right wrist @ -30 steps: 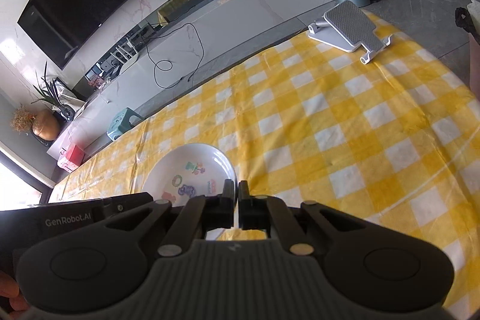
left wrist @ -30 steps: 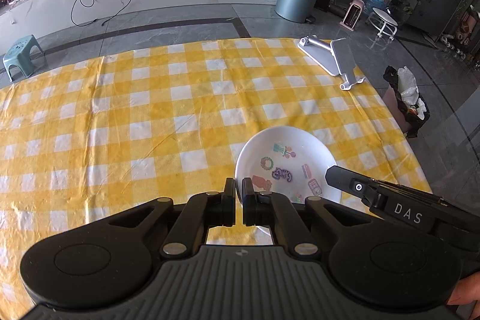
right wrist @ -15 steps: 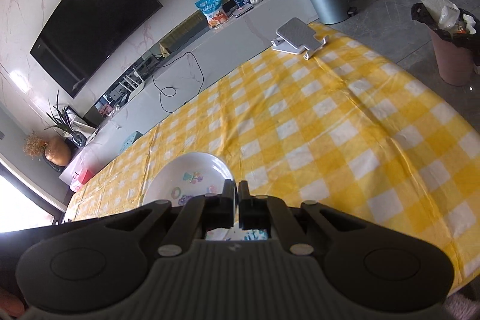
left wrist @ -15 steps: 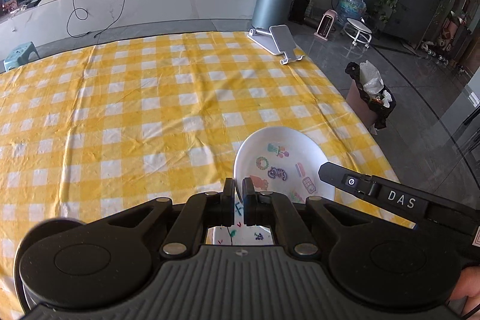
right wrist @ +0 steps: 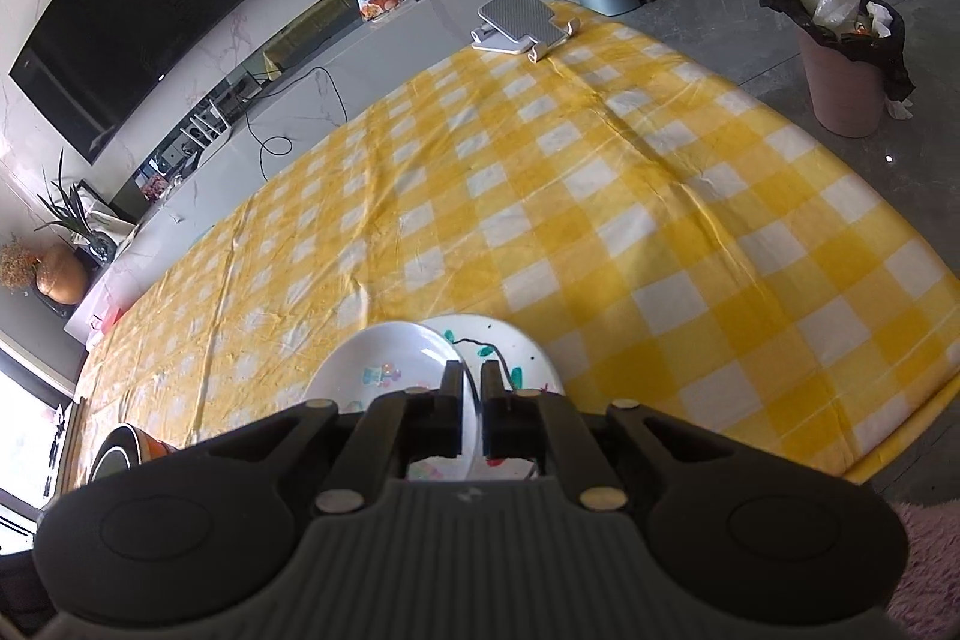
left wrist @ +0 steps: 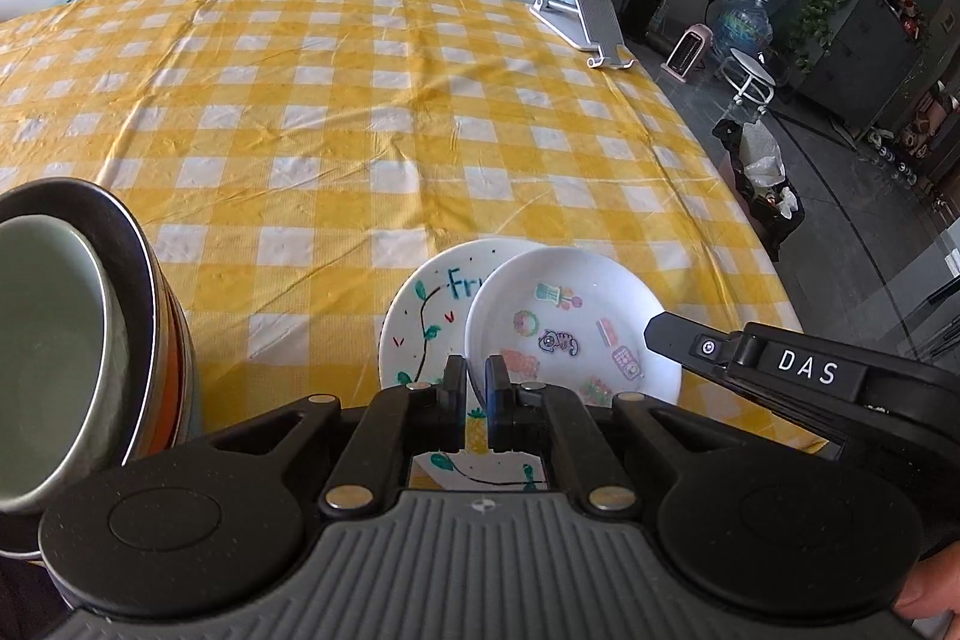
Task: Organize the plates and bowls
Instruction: 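Carry the white sticker bowl with both tools and lower it onto the 'Fruity' plate, then open both tools to release the white sticker bowl on the plate, then move both tools to the rim of the steel bowl stack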
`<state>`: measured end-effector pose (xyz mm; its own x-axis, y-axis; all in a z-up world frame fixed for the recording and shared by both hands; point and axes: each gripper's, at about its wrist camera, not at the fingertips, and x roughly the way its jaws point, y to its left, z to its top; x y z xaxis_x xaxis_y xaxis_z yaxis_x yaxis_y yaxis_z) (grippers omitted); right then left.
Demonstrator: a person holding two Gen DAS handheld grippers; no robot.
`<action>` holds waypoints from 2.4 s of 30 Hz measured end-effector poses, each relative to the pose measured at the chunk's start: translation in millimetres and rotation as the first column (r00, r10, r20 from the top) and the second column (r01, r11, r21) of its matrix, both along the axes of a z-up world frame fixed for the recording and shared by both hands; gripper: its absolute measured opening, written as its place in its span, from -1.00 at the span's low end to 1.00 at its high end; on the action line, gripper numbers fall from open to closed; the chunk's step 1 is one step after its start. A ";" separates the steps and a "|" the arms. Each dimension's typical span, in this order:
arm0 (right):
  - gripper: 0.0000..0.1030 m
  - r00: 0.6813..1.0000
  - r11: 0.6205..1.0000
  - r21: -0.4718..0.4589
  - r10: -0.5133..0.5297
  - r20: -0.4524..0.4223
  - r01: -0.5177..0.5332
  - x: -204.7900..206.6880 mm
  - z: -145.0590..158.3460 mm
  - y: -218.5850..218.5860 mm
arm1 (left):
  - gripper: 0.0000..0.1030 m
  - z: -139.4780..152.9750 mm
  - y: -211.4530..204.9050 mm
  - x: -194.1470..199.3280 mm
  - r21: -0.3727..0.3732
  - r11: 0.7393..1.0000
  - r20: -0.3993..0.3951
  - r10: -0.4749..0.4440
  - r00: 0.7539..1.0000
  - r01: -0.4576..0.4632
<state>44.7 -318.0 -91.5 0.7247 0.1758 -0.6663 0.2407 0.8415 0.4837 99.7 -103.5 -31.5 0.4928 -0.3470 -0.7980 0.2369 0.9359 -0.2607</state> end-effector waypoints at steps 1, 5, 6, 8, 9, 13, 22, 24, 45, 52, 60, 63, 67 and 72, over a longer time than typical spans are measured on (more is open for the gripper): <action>-0.95 1.000 1.000 -0.006 0.005 -0.013 -0.005 2.6 -2.2 1.3 | -0.91 -2.8 -0.1 -0.2 0.010 1.000 -0.004 0.004 1.000 -0.004; -0.96 0.999 0.999 -0.026 0.018 -0.043 -0.019 8.4 -9.1 6.4 | -0.90 -9.8 -1.1 2.1 0.031 0.999 -0.002 0.015 1.000 -0.015; -0.96 0.999 0.999 -0.029 0.019 -0.048 -0.020 10.1 -10.6 7.4 | -0.89 -10.9 -1.8 2.8 0.036 0.999 -0.002 0.015 1.000 -0.015; -0.97 0.998 0.999 -0.029 0.016 -0.060 -0.018 12.0 -12.5 8.4 | -0.89 -12.1 -2.9 3.5 0.042 0.999 0.001 0.014 1.000 -0.014; -0.97 0.998 0.999 -0.029 0.015 -0.066 -0.017 12.9 -13.6 8.7 | -0.88 -12.5 -3.1 3.8 0.044 0.999 0.005 0.014 1.000 -0.014; -0.97 0.997 0.999 -0.036 0.011 -0.080 -0.014 16.0 -16.3 10.3 | -0.88 -15.3 -3.7 6.6 0.044 0.999 0.004 0.012 1.000 -0.012; -0.97 0.995 0.999 -0.047 -0.003 -0.103 -0.001 18.3 -18.9 12.2 | -0.86 -20.6 -6.9 7.3 0.062 0.998 0.003 -0.016 1.000 0.016; -0.97 0.995 0.999 -0.045 -0.007 -0.102 0.003 18.0 -18.9 12.2 | -0.83 -19.7 -8.7 7.0 0.075 0.997 0.009 -0.028 1.000 0.027; 0.26 0.996 0.994 -0.097 -0.038 0.084 0.046 -3.7 12.5 11.9 | 0.00 35.1 3.3 -17.7 0.021 0.998 0.154 -0.068 0.986 0.066; 0.78 0.983 0.966 -0.209 -0.124 0.136 0.151 -30.8 37.2 38.7 | 0.24 80.3 31.2 -41.5 0.080 0.997 0.327 -0.048 0.944 0.023; 0.81 0.981 0.974 -0.200 -0.073 0.181 0.109 -47.6 76.6 76.5 | 0.51 114.1 78.3 -57.8 0.066 0.998 0.376 -0.046 0.925 0.023; 0.81 0.988 0.989 -0.148 0.010 0.155 0.013 -46.1 86.9 93.8 | 0.51 117.7 103.7 -55.1 0.024 1.000 0.335 0.001 0.942 -0.010; 0.80 0.988 0.983 -0.158 0.111 0.104 -0.094 -42.2 96.2 125.9 | 0.51 117.4 139.8 -51.0 -0.074 0.997 0.262 0.035 0.964 -0.016; 0.79 0.981 0.975 -0.137 0.183 0.057 -0.174 -36.7 95.8 158.0 | 0.51 104.8 175.5 -44.4 -0.129 0.987 0.209 0.118 0.971 -0.093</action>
<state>7.9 -159.9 4.2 0.7340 0.2213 -0.6421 0.0510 0.9248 0.3770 55.3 72.1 73.4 0.6871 -0.3690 -0.6259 0.2010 0.9244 -0.3242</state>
